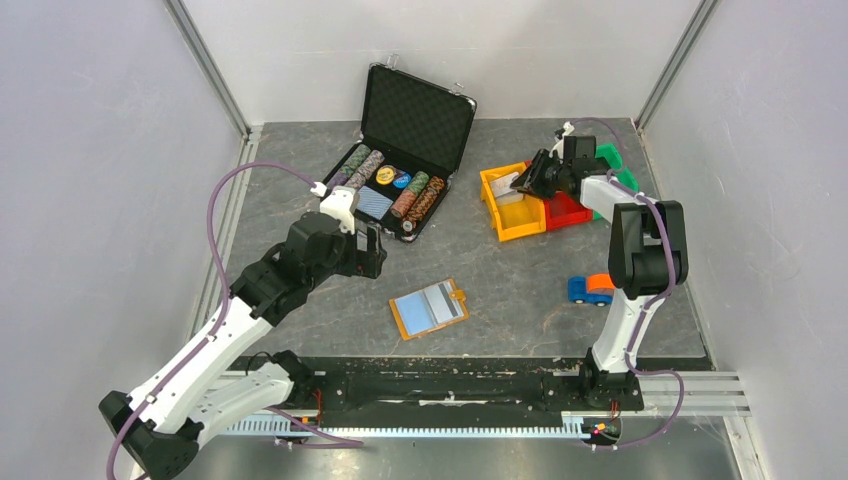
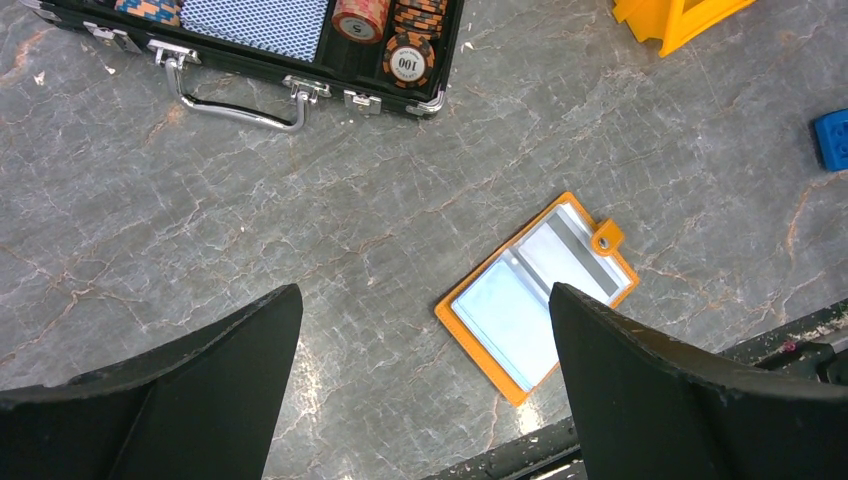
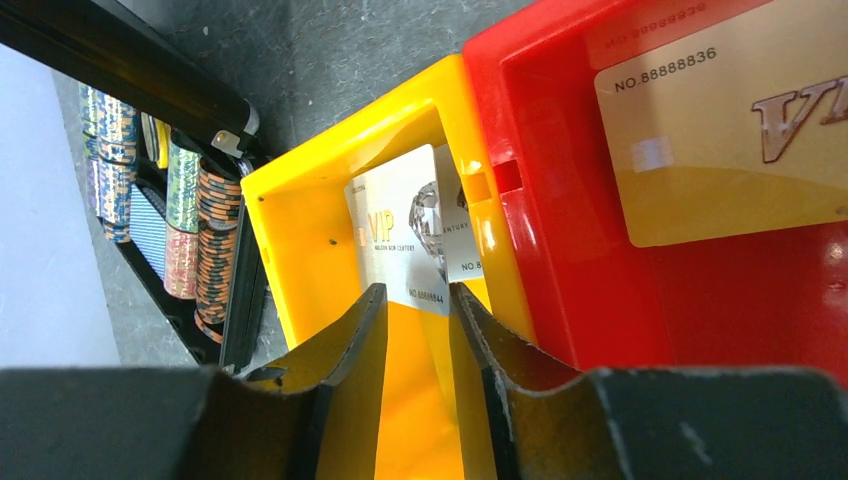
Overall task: Take the credit cards out of the card holder
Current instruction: Place the credit card in the storage box, then remove the credit card from the card holder.
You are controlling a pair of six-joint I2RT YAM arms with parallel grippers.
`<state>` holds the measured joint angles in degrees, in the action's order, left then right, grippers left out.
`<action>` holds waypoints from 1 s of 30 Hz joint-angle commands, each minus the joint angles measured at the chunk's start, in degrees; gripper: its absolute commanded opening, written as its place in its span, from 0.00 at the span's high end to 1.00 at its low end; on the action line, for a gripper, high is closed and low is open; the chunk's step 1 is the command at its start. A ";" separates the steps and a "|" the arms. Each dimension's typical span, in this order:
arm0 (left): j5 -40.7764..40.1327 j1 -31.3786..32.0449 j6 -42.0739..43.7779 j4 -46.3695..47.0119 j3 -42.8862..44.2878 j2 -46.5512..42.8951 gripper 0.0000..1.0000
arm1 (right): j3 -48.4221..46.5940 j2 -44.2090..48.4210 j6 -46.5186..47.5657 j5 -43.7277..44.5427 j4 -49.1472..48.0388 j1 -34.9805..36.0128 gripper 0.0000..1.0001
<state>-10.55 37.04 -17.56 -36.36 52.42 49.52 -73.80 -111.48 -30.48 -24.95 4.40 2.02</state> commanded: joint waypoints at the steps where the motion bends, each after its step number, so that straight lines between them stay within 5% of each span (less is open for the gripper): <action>1: -1.01 -0.12 2.63 0.72 -0.21 -1.39 0.00 | -3.15 2.05 0.23 3.55 4.20 -0.30 0.67; 30: -1.37 -0.12 2.62 0.76 -0.30 -1.96 0.00 | -10.85 5.67 4.16 9.44 12.83 0.67 0.58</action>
<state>-10.59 37.04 -17.56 -36.42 52.10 48.29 -82.21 -110.50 -29.41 -17.34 15.79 2.09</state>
